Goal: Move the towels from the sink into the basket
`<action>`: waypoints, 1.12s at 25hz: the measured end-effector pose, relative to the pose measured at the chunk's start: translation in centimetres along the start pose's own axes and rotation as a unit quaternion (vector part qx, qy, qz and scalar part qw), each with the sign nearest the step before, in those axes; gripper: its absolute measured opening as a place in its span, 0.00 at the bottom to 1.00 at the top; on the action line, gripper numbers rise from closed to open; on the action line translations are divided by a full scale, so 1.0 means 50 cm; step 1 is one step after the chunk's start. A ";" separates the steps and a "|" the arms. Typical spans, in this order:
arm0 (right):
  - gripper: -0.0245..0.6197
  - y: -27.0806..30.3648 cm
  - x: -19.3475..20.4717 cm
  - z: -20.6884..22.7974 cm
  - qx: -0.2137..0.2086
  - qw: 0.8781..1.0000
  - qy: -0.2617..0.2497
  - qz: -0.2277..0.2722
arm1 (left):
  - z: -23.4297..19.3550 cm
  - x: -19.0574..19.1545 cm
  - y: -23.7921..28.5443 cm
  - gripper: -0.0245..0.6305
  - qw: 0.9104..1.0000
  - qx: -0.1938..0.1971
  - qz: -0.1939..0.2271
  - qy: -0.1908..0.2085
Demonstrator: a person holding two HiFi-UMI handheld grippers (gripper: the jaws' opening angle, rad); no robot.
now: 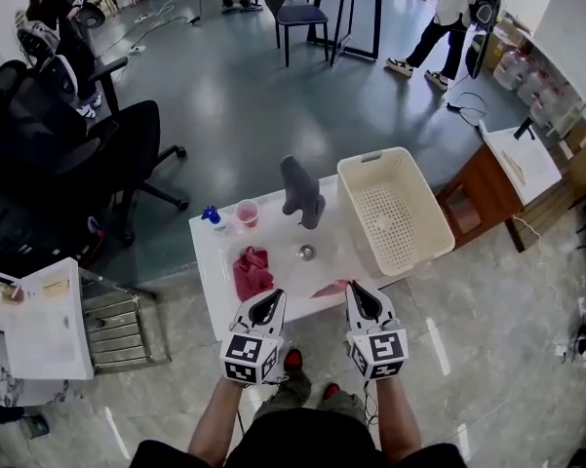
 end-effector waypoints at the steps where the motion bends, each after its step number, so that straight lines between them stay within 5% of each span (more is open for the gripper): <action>1: 0.09 -0.004 -0.015 0.001 0.003 1.000 0.000 0.009 | -0.001 -0.010 0.002 0.06 1.000 0.003 0.004 0.004; 16: 0.09 -0.070 -0.152 0.033 0.063 0.991 -0.010 0.114 | 0.003 -0.112 0.023 0.06 0.997 0.041 0.055 0.043; 28: 0.09 -0.095 -0.223 0.164 0.084 0.985 -0.015 0.152 | 0.048 -0.190 0.134 0.06 0.995 0.048 0.078 0.047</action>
Point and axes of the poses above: the fingertips, and each gripper's own axes: y forward along the fingers, z to its right, x out of its underside, the point moved 9 cm from there along -y, backward along the fingers, and after that the axes turned 8 degrees about y, right-handed, at the moved point
